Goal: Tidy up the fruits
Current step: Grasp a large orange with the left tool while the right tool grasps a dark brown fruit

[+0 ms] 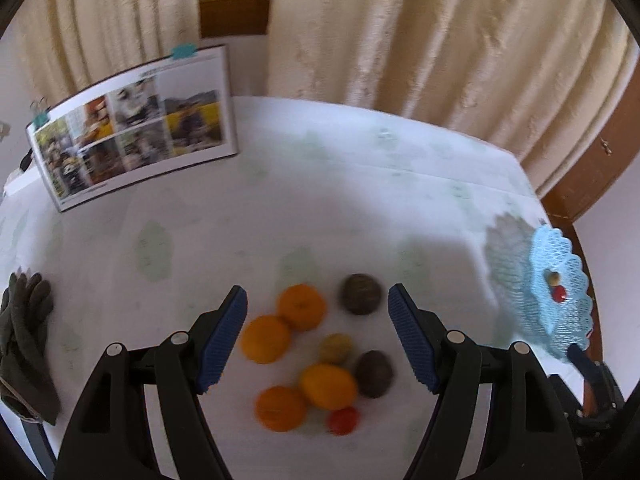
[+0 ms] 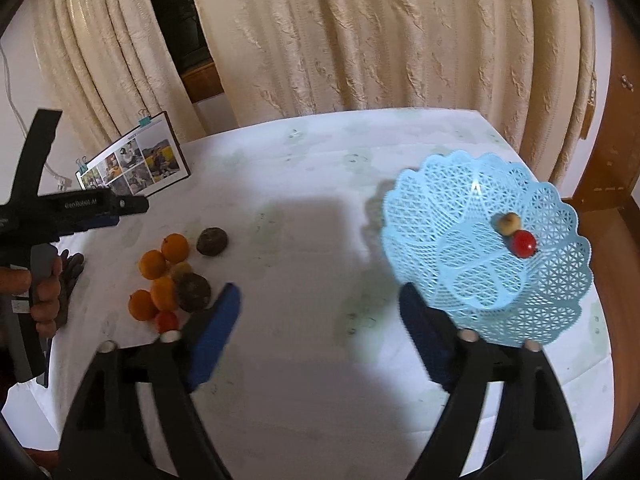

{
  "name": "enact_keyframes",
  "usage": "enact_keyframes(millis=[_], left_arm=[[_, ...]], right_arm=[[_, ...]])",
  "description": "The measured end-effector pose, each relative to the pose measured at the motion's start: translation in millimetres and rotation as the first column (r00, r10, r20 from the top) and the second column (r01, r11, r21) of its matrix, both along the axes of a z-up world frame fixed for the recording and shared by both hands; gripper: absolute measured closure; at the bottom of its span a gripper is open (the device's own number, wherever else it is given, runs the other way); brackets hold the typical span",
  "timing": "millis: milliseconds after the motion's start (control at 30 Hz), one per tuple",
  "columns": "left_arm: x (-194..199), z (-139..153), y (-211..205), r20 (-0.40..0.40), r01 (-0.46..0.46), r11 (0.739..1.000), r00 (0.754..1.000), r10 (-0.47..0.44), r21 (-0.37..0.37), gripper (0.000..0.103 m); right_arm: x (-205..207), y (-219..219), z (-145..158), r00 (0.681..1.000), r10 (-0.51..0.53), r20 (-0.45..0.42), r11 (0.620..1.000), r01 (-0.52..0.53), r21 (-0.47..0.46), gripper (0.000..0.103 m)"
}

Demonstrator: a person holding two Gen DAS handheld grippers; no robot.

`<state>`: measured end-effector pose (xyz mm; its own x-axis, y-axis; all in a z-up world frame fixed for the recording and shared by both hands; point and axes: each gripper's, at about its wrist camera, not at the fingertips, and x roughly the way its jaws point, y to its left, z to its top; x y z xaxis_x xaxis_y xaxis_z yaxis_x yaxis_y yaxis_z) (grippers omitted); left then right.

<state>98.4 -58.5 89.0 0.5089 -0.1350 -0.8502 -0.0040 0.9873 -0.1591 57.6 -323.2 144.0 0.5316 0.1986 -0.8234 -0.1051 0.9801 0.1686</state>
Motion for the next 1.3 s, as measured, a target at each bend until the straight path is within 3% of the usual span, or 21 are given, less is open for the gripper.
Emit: enact_keyframes(millis=[200,433,567,667,833,900,1300], left_arm=[[0.2,-25.4,33.2,-0.063,-0.023,1.000,0.998,0.023,0.002,0.030],[2.4,-54.7,40.9,-0.106,0.015,1.000,0.994,-0.017,-0.018,0.030],[7.6,-71.4,38.9,-0.133,0.047,0.998,0.990,-0.050,-0.030,0.041],[9.2,-79.1,37.5,-0.138,0.070,0.997,0.988,-0.075,-0.036,0.044],[10.3,-83.0,37.3,-0.130,0.105,0.993,0.985,-0.110,-0.048,0.050],[10.5,-82.2,36.3,-0.124,0.120,0.990,0.984,-0.129,-0.075,0.064],[3.1,-51.6,59.6,-0.080,0.099,0.992,0.991,-0.105,-0.076,0.064]], right_arm=[[0.5,23.1,-4.3,1.000,0.021,-0.017,1.000,-0.021,-0.002,0.018],[-0.6,42.0,-9.7,0.999,0.034,-0.040,0.999,-0.034,-0.008,0.018],[-2.0,50.1,-13.2,0.998,0.037,-0.053,0.999,-0.037,-0.016,0.018],[-2.2,53.6,-15.7,0.998,0.031,-0.063,0.999,-0.033,-0.020,0.018],[0.2,60.6,-21.0,0.996,0.034,-0.081,0.999,-0.035,-0.019,0.018],[1.2,65.2,-23.1,0.996,0.041,-0.084,0.999,-0.042,-0.018,0.018],[20.6,102.8,-40.1,0.987,0.114,-0.110,0.993,-0.110,0.037,0.018]])
